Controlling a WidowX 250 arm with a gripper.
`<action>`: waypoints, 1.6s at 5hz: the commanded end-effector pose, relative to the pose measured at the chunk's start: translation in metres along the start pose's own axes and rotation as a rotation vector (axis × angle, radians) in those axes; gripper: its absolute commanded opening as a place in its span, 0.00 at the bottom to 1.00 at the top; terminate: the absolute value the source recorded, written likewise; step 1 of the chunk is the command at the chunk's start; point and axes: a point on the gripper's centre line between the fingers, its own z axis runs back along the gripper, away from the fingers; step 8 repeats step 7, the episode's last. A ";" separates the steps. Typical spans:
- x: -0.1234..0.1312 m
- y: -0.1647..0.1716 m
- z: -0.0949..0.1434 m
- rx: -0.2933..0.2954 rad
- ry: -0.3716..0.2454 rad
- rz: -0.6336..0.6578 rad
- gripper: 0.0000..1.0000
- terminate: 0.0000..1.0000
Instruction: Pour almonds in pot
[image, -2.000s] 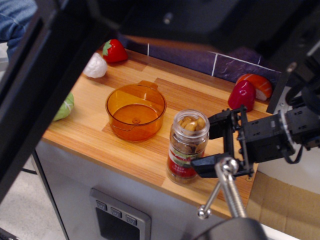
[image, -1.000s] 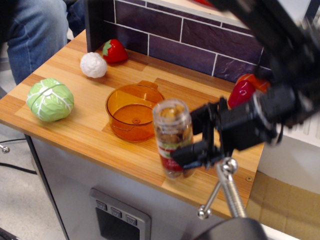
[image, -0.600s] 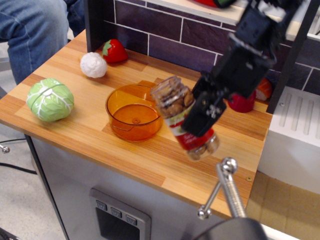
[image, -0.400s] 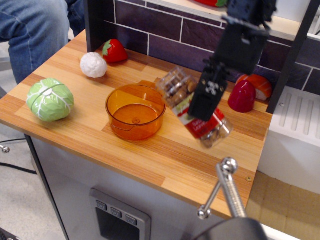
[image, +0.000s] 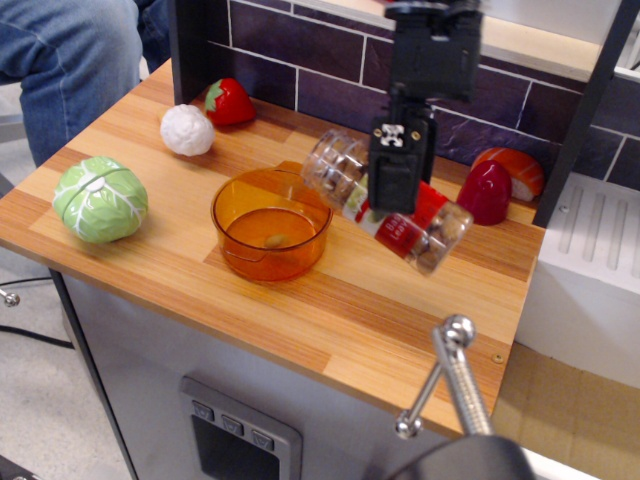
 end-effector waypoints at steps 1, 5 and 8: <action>-0.019 -0.002 0.011 -0.051 -0.181 -0.060 0.00 0.00; -0.017 0.000 0.019 -0.153 -0.386 -0.158 0.00 0.00; -0.012 -0.011 0.018 -0.117 -0.383 -0.132 0.00 1.00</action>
